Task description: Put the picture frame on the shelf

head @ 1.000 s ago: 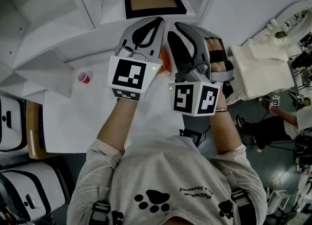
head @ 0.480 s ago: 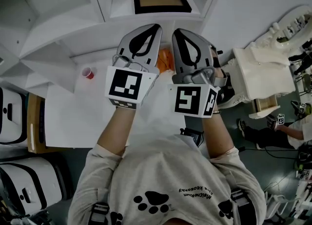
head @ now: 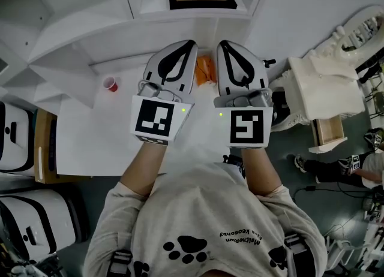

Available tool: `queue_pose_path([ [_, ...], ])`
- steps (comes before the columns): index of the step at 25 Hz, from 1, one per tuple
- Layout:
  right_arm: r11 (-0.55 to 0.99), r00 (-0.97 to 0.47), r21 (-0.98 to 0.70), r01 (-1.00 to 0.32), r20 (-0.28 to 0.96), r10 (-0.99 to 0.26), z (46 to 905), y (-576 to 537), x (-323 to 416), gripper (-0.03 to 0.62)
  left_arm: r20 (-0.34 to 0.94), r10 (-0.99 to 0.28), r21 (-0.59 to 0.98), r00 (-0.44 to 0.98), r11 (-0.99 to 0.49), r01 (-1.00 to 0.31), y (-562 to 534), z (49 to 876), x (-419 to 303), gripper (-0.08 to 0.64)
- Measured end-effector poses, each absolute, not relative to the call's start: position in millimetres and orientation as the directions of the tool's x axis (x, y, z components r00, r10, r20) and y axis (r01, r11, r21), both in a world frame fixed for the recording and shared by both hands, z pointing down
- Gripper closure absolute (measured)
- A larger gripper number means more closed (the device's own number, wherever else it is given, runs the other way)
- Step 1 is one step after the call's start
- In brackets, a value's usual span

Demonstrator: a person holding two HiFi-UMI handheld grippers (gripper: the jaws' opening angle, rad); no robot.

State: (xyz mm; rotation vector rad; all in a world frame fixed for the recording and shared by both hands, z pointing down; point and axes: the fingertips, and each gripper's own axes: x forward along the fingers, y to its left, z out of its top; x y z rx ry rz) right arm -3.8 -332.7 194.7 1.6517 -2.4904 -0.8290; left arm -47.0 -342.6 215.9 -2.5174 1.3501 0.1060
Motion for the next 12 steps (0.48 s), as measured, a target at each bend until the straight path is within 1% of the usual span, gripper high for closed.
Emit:
queue_pose_path([
  [3,0.311,-0.433,0.387,-0.868,-0.282,-0.856,196.4,-320.8,-3.0,0.56,-0.206,-0.806,-0.195,0.556,-0.523,-0.83,-330.2,220.8,-47.2,0.54],
  [6,0.334,-0.431,0.336,-0.881,-0.279,-0.858,204.9,-311.9,-1.1,0.56,-0.266,-0.794,-0.15,0.546,-0.526,-0.837,-318.7,219.1,-46.2,0.54],
  [12,0.364,-0.429,0.271,-0.891,-0.239,-0.871,225.6,-299.6,4.8,0.56,-0.254,-0.809,-0.097,0.531,-0.524,-0.846,-302.3,234.5,-48.9,0.54],
])
